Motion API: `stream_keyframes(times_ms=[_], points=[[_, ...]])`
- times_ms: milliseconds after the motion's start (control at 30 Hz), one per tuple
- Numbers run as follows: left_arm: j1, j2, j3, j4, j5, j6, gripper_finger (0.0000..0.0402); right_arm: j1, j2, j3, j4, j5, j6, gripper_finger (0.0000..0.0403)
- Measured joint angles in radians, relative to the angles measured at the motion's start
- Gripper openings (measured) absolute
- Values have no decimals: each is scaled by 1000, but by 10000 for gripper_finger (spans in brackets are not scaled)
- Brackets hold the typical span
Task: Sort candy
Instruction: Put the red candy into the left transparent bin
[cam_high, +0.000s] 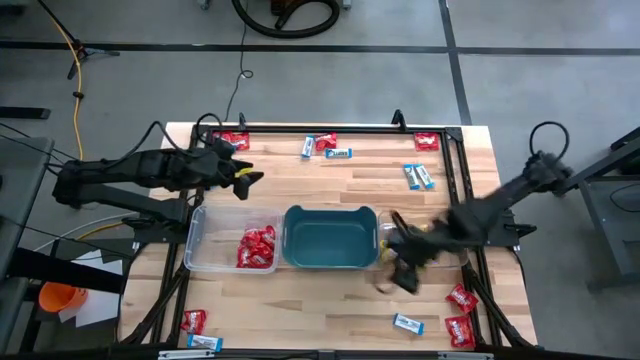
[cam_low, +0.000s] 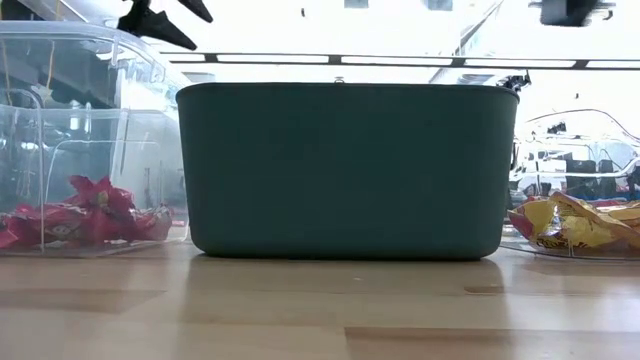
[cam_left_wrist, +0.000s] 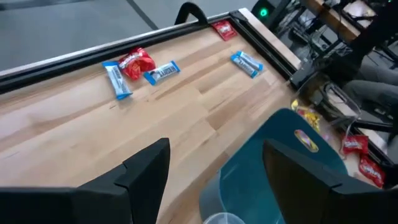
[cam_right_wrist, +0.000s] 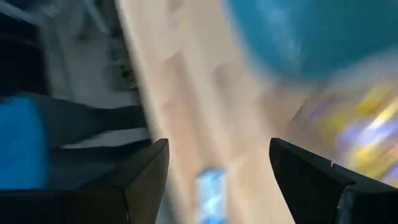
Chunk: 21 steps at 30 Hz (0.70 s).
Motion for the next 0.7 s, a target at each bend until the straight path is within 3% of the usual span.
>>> stream_keyframes(times_ms=[133,267,500,700], points=[[0,15,0,15,1,13,241,199,-46,-83,83,3,342,272],[0,22,0,21,1,26,241,306,21,-62,58,-58,463,272],[1,21,0,22,-26,53,241,316,220,-31,-137,-355,319,272],[1,21,0,22,-45,115,241,318,389,-31,-285,-382,206,272]])
